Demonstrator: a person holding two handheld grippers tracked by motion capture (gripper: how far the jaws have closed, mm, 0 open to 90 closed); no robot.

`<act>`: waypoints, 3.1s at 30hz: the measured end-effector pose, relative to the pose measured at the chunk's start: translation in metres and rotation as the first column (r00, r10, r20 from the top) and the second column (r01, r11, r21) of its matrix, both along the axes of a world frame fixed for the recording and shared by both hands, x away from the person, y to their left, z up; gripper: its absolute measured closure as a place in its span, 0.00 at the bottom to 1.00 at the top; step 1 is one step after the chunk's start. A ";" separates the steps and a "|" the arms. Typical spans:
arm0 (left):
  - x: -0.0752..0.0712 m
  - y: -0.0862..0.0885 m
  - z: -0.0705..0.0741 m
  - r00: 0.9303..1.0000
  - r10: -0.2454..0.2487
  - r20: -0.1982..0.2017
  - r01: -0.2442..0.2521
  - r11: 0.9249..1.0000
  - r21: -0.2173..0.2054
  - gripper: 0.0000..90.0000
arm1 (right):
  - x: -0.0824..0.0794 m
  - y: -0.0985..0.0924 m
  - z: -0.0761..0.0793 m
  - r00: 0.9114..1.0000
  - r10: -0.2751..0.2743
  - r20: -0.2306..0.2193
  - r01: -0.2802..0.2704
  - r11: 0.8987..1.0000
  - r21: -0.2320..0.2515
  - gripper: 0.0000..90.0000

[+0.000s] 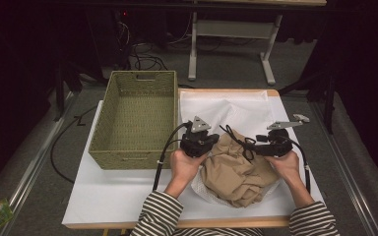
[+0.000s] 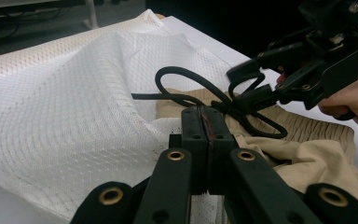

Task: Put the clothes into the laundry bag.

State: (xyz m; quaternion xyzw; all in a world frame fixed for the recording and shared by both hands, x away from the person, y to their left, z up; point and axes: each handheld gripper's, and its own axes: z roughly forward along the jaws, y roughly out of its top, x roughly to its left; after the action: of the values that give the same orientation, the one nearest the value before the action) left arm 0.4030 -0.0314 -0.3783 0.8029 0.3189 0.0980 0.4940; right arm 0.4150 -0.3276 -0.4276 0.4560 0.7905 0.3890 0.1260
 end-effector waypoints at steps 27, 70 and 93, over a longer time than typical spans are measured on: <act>0.017 -0.007 0.011 0.999 0.039 -0.007 -0.039 0.999 -0.002 0.99 | -0.081 0.047 0.038 0.898 0.376 0.230 -0.362 0.927 -0.101 0.94; 0.001 0.006 0.018 1.000 -0.015 0.025 0.017 0.998 -0.057 0.99 | -0.005 0.027 0.024 0.991 0.032 0.132 -0.034 0.999 0.011 0.34; -0.014 -0.005 0.039 0.992 -0.077 0.104 0.087 0.991 -0.099 0.99 | -0.023 0.073 0.018 0.961 0.195 0.196 -0.142 0.957 -0.252 0.96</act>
State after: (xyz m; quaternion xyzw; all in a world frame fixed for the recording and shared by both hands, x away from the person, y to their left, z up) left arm 0.3894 -0.0360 -0.3393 0.7827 0.2653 0.1010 0.5539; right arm 0.3922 -0.2544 -0.4097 0.3226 0.8484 0.3498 0.2318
